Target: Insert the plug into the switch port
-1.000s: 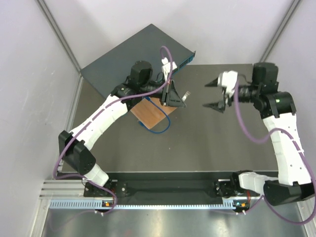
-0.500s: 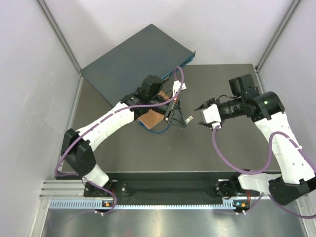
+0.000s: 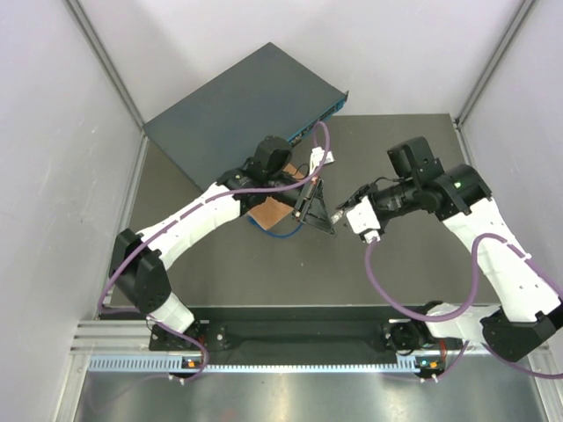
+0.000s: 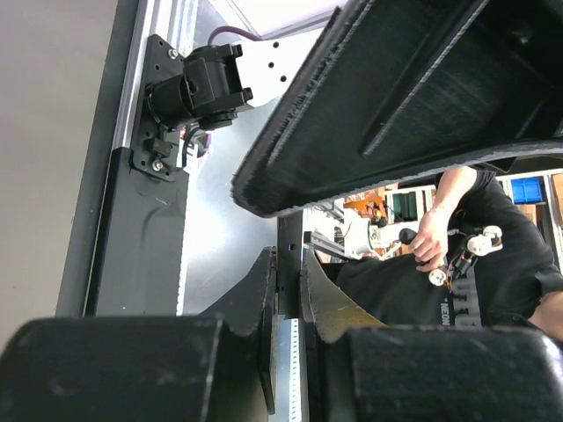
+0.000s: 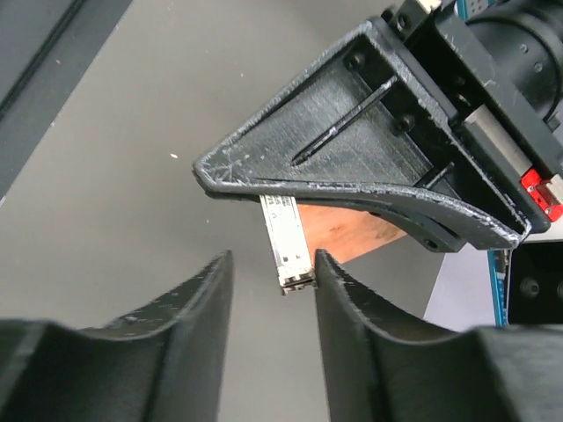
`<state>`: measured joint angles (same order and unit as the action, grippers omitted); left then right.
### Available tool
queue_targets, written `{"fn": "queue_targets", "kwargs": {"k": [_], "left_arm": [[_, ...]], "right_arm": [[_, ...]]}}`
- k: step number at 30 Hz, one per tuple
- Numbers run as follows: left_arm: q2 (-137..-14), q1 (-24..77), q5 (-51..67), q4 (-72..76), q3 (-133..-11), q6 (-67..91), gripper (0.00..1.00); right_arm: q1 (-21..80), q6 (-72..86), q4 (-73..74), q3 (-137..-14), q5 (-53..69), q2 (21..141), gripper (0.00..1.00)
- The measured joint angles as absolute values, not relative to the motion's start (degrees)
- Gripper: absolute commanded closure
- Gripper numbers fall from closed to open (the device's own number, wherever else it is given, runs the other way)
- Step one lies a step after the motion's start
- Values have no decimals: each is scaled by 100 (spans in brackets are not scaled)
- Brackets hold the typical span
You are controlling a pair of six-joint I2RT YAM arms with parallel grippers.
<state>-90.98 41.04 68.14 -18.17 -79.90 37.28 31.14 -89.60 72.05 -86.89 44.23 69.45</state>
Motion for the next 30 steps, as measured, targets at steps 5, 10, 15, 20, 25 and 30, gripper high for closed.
{"fn": "queue_targets", "kwargs": {"k": [5, 10, 15, 20, 25, 30], "left_arm": [[-9096, 4104, 6814, -1822, -7968, 3736, 100], [-9096, 4119, 6805, -1828, -7937, 3730, 78], [-9076, 4119, 6510, -2053, -8051, 3299, 33], [-9076, 3986, 6005, -2751, -9026, 2464, 26], [-8958, 3356, 5808, -2823, -9649, 2150, 26], [-8858, 2482, 5072, -2674, -9734, 2156, 26]], "right_arm": [[3146, -9002, 7126, -8689, 4303, 7013, 75], [3177, -8986, 7070, -8689, 4209, 7017, 100], [3190, -8656, 6884, -8632, 4121, 7002, 100], [3124, -7627, 6233, -8217, 3968, 6825, 100], [2648, -6357, 5531, -8025, 3994, 6716, 100], [2362, -4829, 4609, -8025, 3732, 6757, 100]]}}
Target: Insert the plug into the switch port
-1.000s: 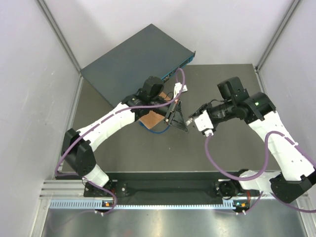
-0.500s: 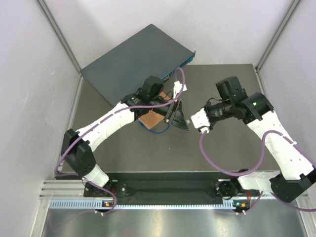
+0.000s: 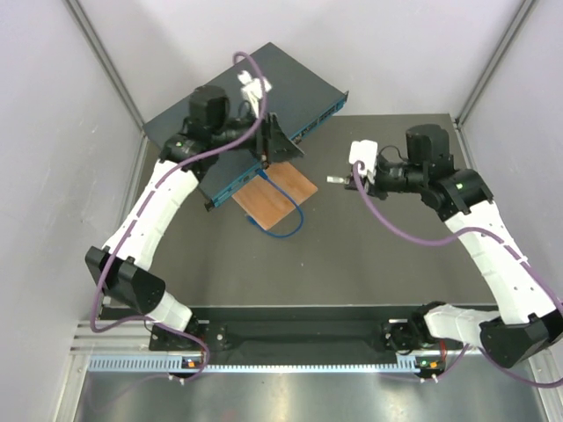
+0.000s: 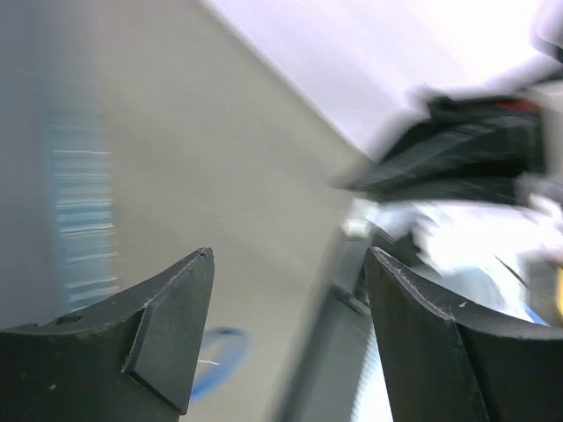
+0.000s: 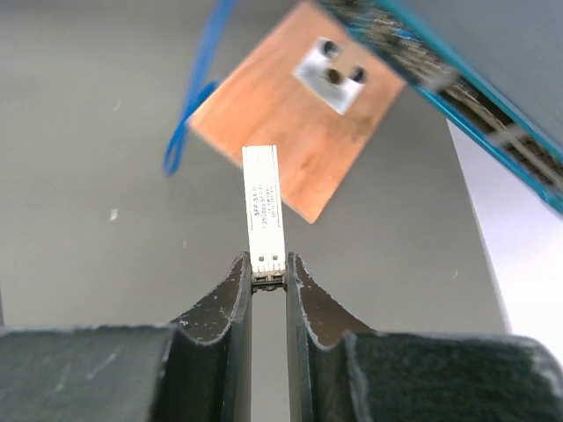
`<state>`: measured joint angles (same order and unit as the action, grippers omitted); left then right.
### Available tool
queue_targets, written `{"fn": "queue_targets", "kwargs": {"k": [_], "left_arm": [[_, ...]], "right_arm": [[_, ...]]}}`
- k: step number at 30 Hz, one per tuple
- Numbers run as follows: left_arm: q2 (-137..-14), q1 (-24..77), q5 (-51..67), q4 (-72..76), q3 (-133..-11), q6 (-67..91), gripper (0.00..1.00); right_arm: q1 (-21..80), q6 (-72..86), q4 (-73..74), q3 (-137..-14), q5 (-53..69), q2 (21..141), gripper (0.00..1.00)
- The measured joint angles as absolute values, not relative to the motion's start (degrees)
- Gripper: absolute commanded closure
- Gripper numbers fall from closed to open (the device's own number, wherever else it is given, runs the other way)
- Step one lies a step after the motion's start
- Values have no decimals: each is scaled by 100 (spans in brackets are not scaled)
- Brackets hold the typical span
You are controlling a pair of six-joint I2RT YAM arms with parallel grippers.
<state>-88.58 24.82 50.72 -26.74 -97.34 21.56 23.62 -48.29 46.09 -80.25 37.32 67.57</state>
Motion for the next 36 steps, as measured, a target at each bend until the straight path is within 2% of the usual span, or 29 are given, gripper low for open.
{"fn": "queue_targets", "kwargs": {"k": [7, 14, 21, 36], "left_arm": [[-8589, 2191, 2641, -2620, -9734, 1529, 25], [-8543, 2209, 1262, -2753, -9732, 972, 31], [-8584, 2211, 908, -2812, -9732, 794, 41], [-8707, 2211, 808, -2838, -9730, 843, 42]], "right_arm": [[2390, -2899, 3736, -8545, 2637, 7666, 100], [2552, -1927, 3671, -9314, 1476, 8833, 100], [2921, -1466, 3686, -9642, 692, 9220, 100], [3017, -950, 3691, -10259, 110, 9657, 100]]}}
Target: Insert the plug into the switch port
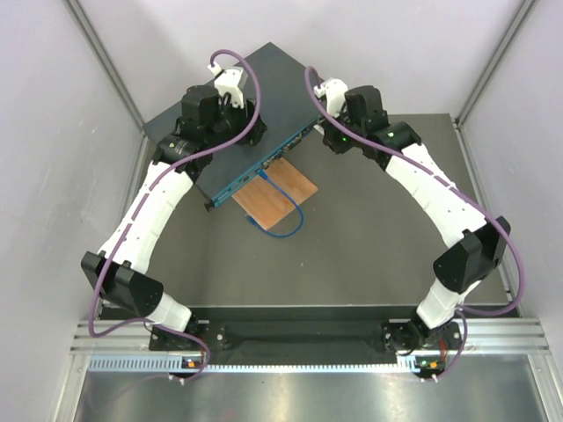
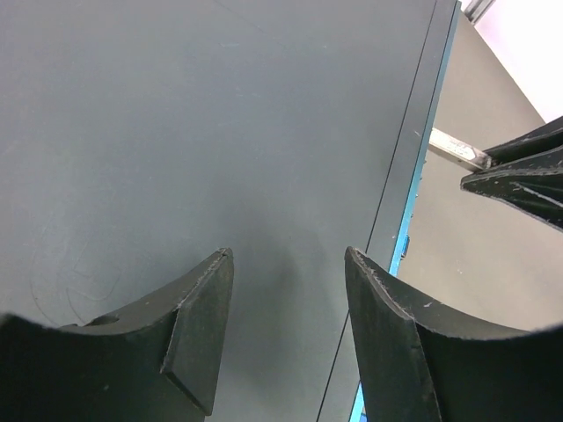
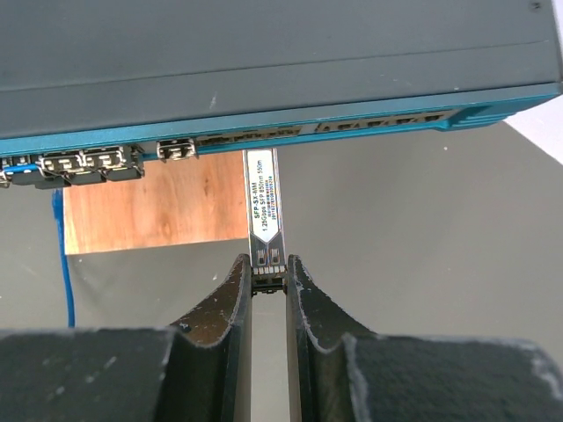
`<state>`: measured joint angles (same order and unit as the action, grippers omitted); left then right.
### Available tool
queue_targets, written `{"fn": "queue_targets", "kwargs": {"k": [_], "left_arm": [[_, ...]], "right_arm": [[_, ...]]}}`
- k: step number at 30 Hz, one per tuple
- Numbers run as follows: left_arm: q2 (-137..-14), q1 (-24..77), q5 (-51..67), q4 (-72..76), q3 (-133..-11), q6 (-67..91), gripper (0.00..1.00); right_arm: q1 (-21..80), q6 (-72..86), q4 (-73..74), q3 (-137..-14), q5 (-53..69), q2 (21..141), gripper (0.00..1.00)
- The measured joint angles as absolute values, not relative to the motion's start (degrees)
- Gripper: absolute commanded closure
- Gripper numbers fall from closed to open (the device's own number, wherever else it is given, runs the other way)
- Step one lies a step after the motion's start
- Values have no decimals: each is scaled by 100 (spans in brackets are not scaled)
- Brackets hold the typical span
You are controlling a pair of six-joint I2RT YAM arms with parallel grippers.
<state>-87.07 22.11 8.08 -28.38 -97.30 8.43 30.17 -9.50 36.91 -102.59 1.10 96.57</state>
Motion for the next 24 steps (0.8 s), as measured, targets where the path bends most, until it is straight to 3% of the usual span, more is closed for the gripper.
{"fn": "queue_targets", "kwargs": {"k": [24], "left_arm": [[-8772, 2178, 954, -2847, -9695, 978, 42]], "right_arm": [[3238, -891, 3782, -10442, 113, 9732, 100]]}}
